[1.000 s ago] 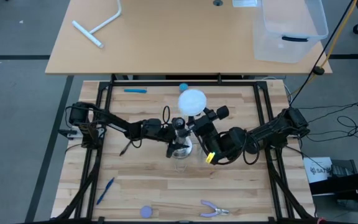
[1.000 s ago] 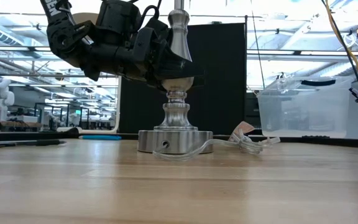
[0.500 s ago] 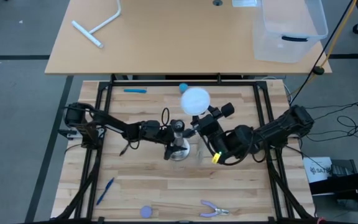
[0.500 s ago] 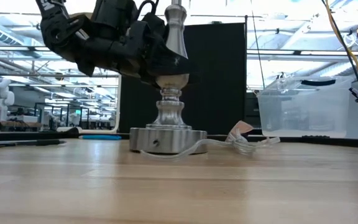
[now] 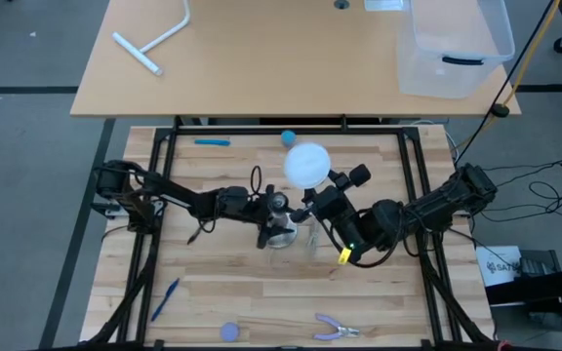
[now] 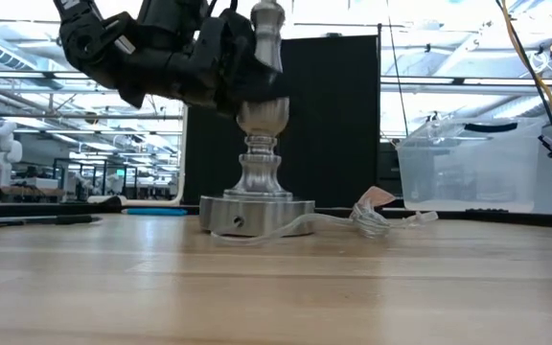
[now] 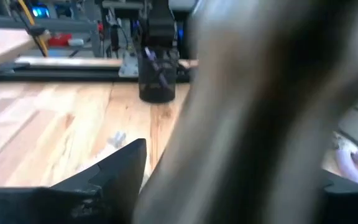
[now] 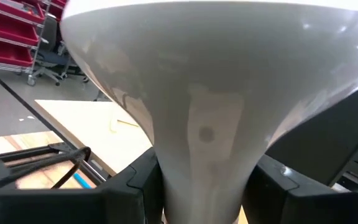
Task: Screw lightbulb
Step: Remove the lightbulb from the lamp
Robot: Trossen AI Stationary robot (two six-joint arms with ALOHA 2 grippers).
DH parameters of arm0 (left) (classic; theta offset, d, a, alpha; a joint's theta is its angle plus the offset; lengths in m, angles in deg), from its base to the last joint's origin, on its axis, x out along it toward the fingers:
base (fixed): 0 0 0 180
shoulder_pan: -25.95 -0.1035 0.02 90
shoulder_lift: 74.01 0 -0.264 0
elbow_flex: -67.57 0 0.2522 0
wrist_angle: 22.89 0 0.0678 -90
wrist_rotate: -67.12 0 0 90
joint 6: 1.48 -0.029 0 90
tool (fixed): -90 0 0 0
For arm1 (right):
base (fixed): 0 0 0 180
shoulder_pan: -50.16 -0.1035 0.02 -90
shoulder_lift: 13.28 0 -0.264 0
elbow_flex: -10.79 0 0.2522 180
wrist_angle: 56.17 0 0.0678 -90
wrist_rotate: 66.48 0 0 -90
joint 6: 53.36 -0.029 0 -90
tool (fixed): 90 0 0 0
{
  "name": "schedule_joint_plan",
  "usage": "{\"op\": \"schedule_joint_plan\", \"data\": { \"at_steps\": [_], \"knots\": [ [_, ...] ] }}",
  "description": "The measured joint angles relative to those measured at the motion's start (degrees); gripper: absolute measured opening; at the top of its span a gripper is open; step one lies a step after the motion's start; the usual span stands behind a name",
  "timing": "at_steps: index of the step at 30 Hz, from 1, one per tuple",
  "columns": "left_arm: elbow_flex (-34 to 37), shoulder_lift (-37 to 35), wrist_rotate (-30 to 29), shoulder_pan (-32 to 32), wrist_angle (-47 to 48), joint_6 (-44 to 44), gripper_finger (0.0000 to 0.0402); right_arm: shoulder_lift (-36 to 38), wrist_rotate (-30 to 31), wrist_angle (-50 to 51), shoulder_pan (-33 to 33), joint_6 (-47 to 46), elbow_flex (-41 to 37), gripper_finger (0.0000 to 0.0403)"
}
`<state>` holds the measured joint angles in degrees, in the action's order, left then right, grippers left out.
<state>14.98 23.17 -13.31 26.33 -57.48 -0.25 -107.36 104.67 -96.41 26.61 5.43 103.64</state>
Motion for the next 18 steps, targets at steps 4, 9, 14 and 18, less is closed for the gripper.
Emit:
{"op": "schedule_joint_plan", "data": {
  "at_steps": [4, 9, 14, 18],
  "knots": [
    [-0.1, -0.2, -0.4, -0.1, -0.3, 2.0, 0.0309, 0.0, -0.1, 0.0, -0.8, 0.2, 0.0, 0.0155],
    [-0.2, -1.5, -0.2, 0.0, -0.1, 3.2, 0.0354, 0.0, -0.1, 0.3, -2.1, 0.2, 0.0, 0.0155],
    [-0.2, -4.3, -0.2, 0.0, 0.4, 4.6, 0.0382, 0.0, 0.0, 0.7, -2.4, 0.2, 0.0, 0.0154],
    [-0.2, -8.0, -0.3, 0.3, 3.2, 4.7, 0.0387, 0.0, 0.9, 2.8, -2.0, -0.9, 0.0, 0.0155]
  ]
}}
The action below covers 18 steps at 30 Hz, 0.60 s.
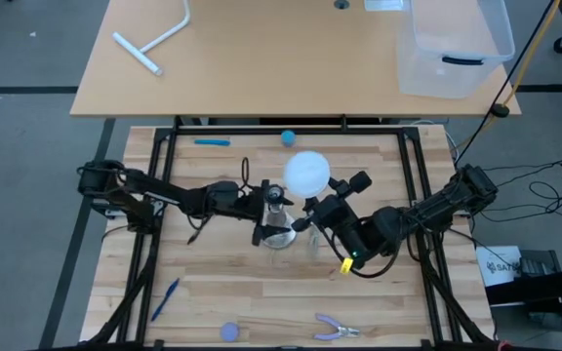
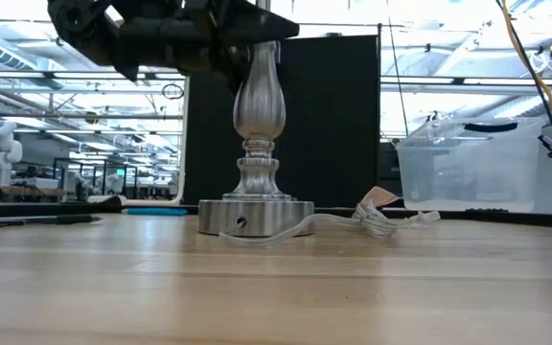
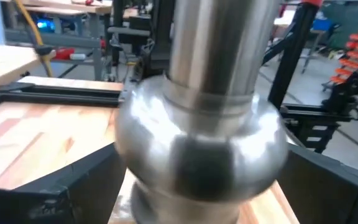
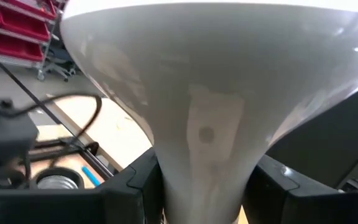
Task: Screw lightbulb
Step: Remove the lightbulb from the lamp
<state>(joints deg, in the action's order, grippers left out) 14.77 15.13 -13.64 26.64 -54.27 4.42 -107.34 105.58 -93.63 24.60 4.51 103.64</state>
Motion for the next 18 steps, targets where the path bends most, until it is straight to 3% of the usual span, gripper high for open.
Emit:
{"op": "schedule_joint_plan", "data": {
  "at_steps": [9, 18],
  "knots": [
    [2.0, -12.7, -9.8, 2.8, 7.4, -6.8, 0.0387, 0.0, 2.1, 6.7, 3.2, -3.9, 0.0, 0.0156],
    [12.6, -31.2, -19.9, 3.1, 7.3, -10.8, 0.0387, 0.0, 4.6, 17.7, 9.4, -9.4, 0.0, 0.0156]
  ]
}}
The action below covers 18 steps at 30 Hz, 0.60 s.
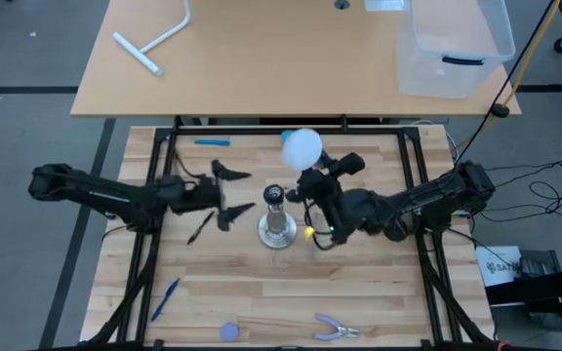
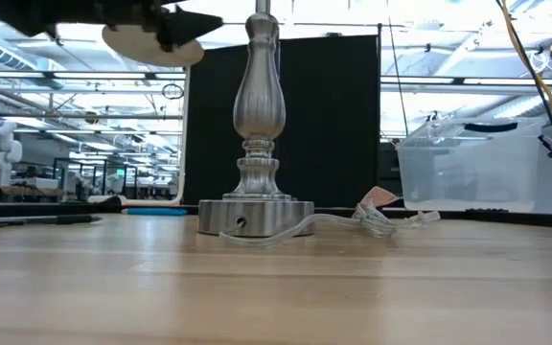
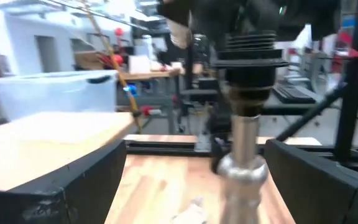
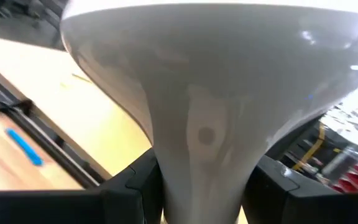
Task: Screw lightbulb
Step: Remove the lightbulb from the lamp
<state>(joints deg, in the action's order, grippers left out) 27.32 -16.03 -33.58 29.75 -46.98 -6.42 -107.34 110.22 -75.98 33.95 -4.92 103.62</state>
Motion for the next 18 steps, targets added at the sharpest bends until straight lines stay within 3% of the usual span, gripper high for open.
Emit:
{"op": "schedule_joint_plan", "data": {
  "at_steps": [4, 9, 12, 18],
  "knots": [
    [4.1, -7.6, -2.3, 0.0, 0.1, -0.3, 0.0387, 0.0, -1.0, 8.8, 3.1, -5.3, 0.0, 0.0156],
    [7.1, -14.4, -3.2, 0.0, 0.3, -0.6, 0.0387, 0.0, -10.3, 20.8, 6.4, -17.0, 0.0, 0.0156],
    [7.5, -16.9, -4.5, 0.0, 3.2, -1.2, 0.0387, 0.5, -11.2, 28.0, 8.6, -22.3, 0.0, 0.0156],
    [7.5, -18.3, -5.6, 0.0, 5.3, -1.6, 0.0387, 4.8, -18.4, 53.7, 14.9, -46.8, 0.0, 0.0157]
  ]
}}
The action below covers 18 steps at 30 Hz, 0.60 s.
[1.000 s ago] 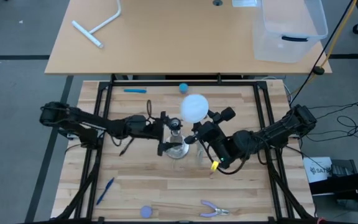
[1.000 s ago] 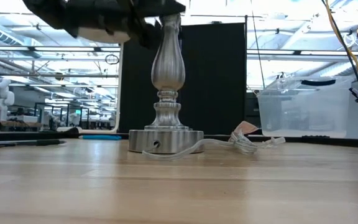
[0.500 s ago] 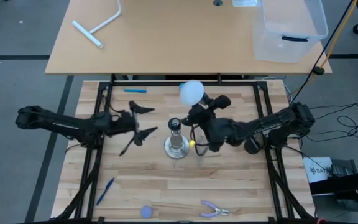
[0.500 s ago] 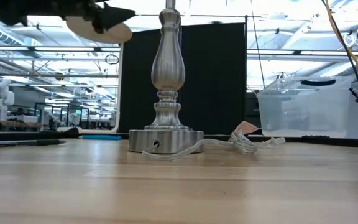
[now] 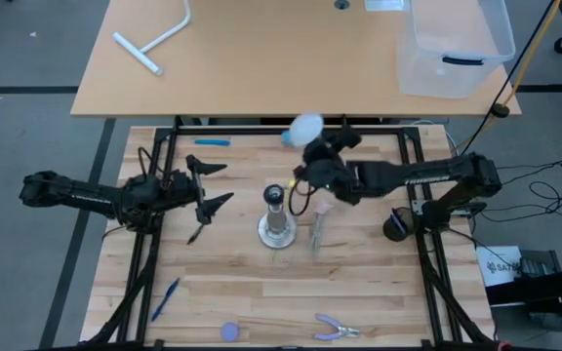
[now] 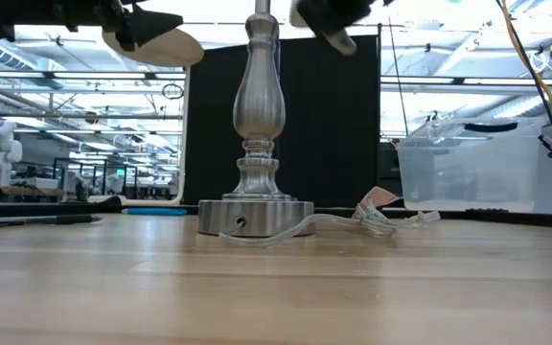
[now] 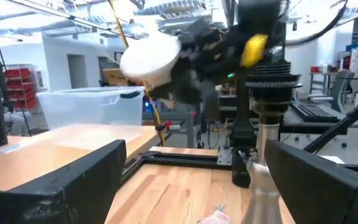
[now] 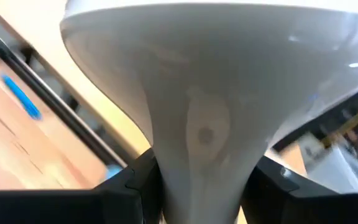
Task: Screw lightbulb
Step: Remove the lightbulb from the lamp
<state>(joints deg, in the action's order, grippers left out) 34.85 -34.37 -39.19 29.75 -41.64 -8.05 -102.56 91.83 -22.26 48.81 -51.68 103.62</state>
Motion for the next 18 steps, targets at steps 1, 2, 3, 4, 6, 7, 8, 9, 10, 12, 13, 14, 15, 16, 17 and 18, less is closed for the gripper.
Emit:
{"op": "schedule_joint_plan", "data": {
  "at_steps": [1, 2, 3, 4, 6, 7, 8, 9, 10, 12, 13, 14, 15, 16, 17, 18],
  "knots": [
    [0.0, 0.0, -0.1, 0.0, 0.2, 0.0, 0.0387, 0.3, -0.7, 4.9, 1.1, -4.1, 0.0, 0.0157],
    [0.0, 0.0, -0.1, 0.0, 0.3, 0.0, 0.0387, 0.6, -1.6, 9.7, 2.2, -7.6, 0.0, 0.0157],
    [0.0, 0.0, -0.1, 0.0, 0.4, 0.0, 0.0387, 0.7, -2.8, 14.7, 3.2, -10.9, 0.0, 0.0157],
    [0.0, 0.0, -0.2, 0.0, 0.4, 0.0, 0.0387, 0.7, -4.4, 18.2, 4.2, -13.6, 0.0, 0.0157],
    [0.0, 0.0, -0.6, 0.0, 0.5, -0.1, 0.0387, 0.8, -8.6, 22.1, 5.7, -16.2, -0.6, 0.0157],
    [0.0, 0.0, -0.8, 0.0, 0.4, -0.2, 0.0387, 0.9, -10.7, 22.0, 6.2, -16.2, -1.5, 0.0157],
    [0.0, 0.0, -1.0, 0.0, 0.4, -0.2, 0.0387, 0.9, -13.7, 21.1, 6.6, -15.5, -2.7, 0.0157],
    [0.0, 0.0, -1.2, 0.0, 0.5, -0.2, 0.0387, 0.8, -16.9, 20.0, 7.1, -14.7, -3.9, 0.0157],
    [0.0, 0.0, -1.2, 0.0, 0.5, -0.3, 0.0387, 0.8, -20.0, 18.7, 7.5, -13.8, -5.0, 0.0157],
    [0.0, 0.0, -1.3, 0.0, 0.5, -0.4, 0.0387, 0.8, -25.3, 15.6, 8.5, -12.8, -7.9, 0.0157],
    [0.0, 0.0, -1.3, 0.0, 0.4, -0.3, 0.0387, 0.8, -27.3, 13.9, 9.0, -12.5, -9.5, 0.0157],
    [0.0, 0.0, -1.3, 0.0, 0.5, -0.3, 0.0387, 0.8, -28.9, 13.0, 9.4, -12.4, -11.0, 0.0157],
    [0.0, 0.0, -1.3, 0.0, 0.5, -0.2, 0.0387, 0.8, -30.2, 12.5, 9.8, -12.5, -12.3, 0.0157],
    [0.0, 0.0, -1.3, 0.0, 0.5, -0.2, 0.0387, 0.7, -31.8, 12.0, 10.2, -12.7, -13.4, 0.0157],
    [0.0, 0.0, -1.3, 0.0, 0.5, -0.2, 0.0387, 0.8, -33.7, 11.1, 10.6, -12.8, -14.5, 0.0157],
    [0.0, 0.0, -1.3, 0.0, 0.6, -0.2, 0.0387, 0.8, -36.5, 10.0, 10.9, -12.8, -15.7, 0.0157]
  ]
}}
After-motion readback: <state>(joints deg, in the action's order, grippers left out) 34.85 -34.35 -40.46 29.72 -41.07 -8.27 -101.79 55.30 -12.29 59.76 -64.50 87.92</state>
